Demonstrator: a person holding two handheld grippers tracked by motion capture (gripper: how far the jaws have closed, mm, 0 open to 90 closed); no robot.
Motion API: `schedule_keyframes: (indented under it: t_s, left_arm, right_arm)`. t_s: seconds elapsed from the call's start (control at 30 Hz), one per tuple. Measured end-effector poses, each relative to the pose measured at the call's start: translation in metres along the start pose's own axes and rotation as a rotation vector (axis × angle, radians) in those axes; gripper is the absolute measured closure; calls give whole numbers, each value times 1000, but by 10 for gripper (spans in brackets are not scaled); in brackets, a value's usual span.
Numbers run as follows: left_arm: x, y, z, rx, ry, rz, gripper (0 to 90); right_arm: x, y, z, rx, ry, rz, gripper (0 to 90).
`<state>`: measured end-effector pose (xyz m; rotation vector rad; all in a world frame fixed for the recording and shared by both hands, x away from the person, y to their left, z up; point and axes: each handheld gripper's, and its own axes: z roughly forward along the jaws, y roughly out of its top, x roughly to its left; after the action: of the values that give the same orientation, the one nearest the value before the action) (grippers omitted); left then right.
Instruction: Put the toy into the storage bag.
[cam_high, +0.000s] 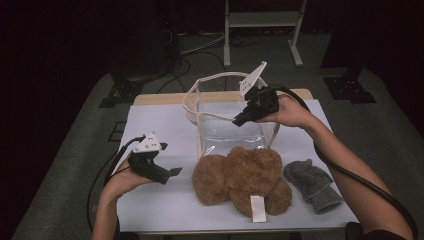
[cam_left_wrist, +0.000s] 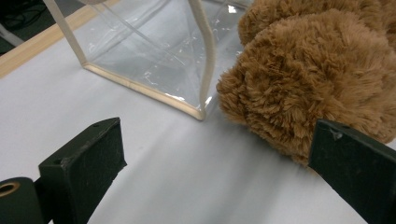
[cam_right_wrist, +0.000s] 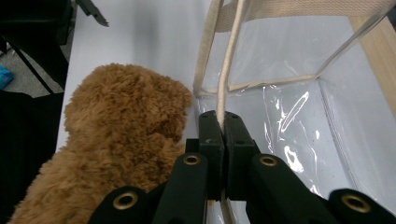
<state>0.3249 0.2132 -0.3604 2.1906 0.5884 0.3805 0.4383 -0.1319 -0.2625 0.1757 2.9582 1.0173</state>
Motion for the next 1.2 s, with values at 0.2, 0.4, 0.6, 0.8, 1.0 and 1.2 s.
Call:
schedule_keyframes:
  t_s: [0.2, 0.4, 0.6, 0.8, 1.0, 1.2]
  left_arm:
    - [0, 0, 1, 2, -2, -4, 28]
    - [0, -1, 2, 10, -5, 2, 28]
    - [0, -1, 1, 8, -3, 3, 28]
    - [0, -1, 3, 10, -9, 3, 28]
    - [0, -2, 3, 9, -7, -2, 28]
    - [1, -3, 4, 11, -10, -11, 28]
  right_arm:
    - [6, -1, 3, 4, 7, 0, 869]
    - [5, -3, 3, -1, 10, 10, 867]
    - [3, -5, -2, -31, -5, 47, 712]
    - [9, -4, -17, -72, -34, 65, 485]
    - [23, 0, -30, -102, -68, 41, 350]
    - [44, 3, -36, -120, -58, 3, 301]
